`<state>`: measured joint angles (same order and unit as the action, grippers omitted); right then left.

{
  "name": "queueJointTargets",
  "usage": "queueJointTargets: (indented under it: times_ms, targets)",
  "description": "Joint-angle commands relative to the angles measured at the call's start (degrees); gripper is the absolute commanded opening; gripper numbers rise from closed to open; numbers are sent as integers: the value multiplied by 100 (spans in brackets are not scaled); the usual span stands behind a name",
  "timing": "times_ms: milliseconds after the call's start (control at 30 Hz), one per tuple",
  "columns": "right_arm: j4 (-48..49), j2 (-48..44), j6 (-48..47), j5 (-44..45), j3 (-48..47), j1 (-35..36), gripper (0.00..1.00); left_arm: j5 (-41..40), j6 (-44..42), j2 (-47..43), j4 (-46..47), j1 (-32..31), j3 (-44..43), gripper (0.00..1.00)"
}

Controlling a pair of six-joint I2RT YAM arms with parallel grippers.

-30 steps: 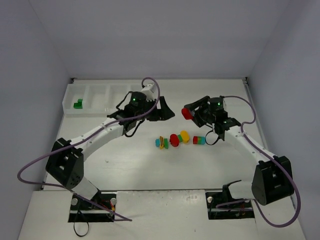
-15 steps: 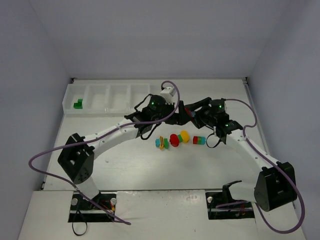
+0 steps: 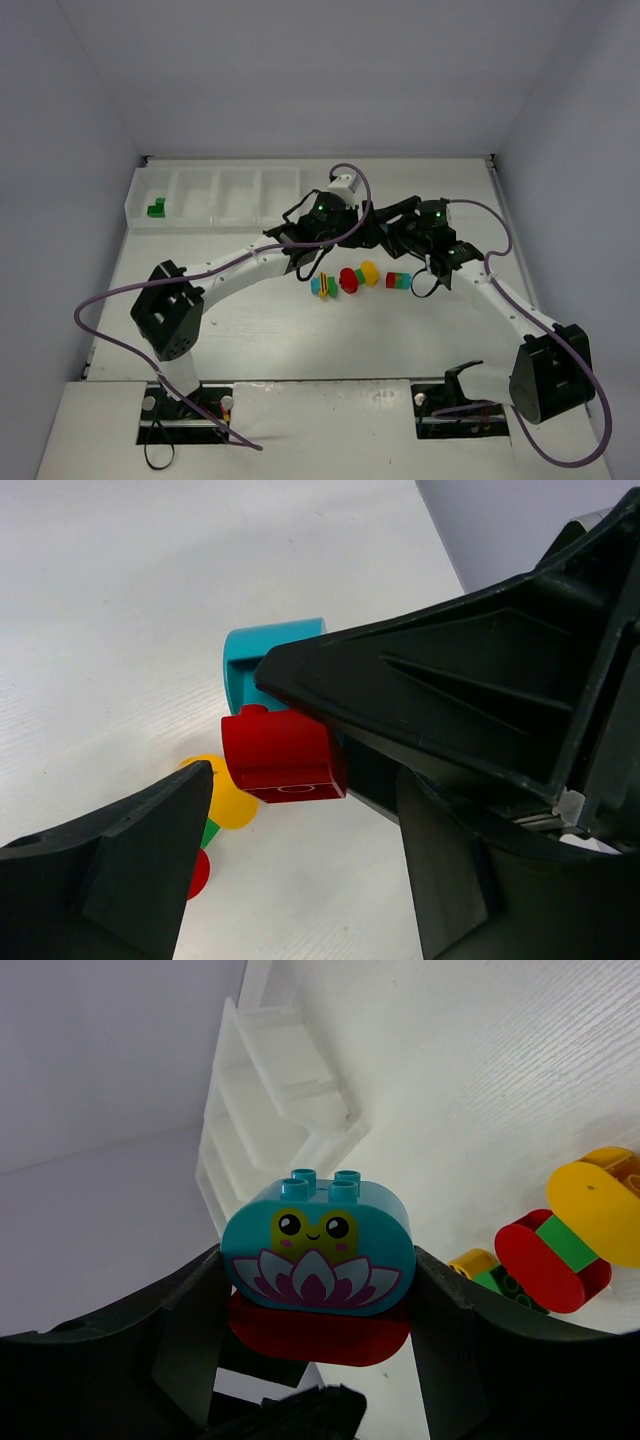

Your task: Sort the legos into containers by color

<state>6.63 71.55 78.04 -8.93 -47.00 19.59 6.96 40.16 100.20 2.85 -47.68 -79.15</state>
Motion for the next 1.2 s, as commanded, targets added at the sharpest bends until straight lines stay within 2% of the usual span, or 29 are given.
queueJointTargets:
  times_ms: [0, 100, 133, 267, 633, 700, 733, 767, 800, 867, 900, 1000, 1167]
  targets:
    - [339, -238, 132, 163, 7, 36, 0, -230, 97, -141, 418, -48, -285, 63]
    - [339, -229, 124, 146, -2, 36, 0, -257, 115, -141, 558, -48, -259, 56]
    - [339, -229, 124, 154, 7, 36, 0, -239, 115, -150, 602, -48, -232, 49]
    - [347, -220, 133, 137, 7, 36, 0, -134, 141, -89, 796, -48, -241, 37]
    - [365, -176, 115, 128, 7, 44, 0, 42, 290, 96, 875, -48, -293, 36]
    - [356, -150, 106, 120, -2, 36, 0, 86, 282, 105, 884, -48, -320, 30]
    - [365, -159, 89, 137, -11, 44, 3, 95, 264, 113, 875, -48, -320, 14]
    - [365, -150, 80, 172, -2, 44, 11, 112, 212, 87, 840, -40, -294, 3]
    - [365, -150, 80, 172, -2, 27, 11, 112, 211, 87, 831, -40, -293, 3]
    - [365, -141, 10, 225, 16, 36, 22, 147, 115, -9, 805, -48, -206, 0]
    - [365, -132, -8, 242, 24, 18, 31, 174, 71, -53, 813, -48, -153, 0]
    - [356, -124, -122, 313, 25, -17, 43, 218, -69, -255, 866, -40, 119, 0]
    - [365, 8, -289, 304, -28, -52, 57, 323, -263, -466, 893, -40, 348, 0]
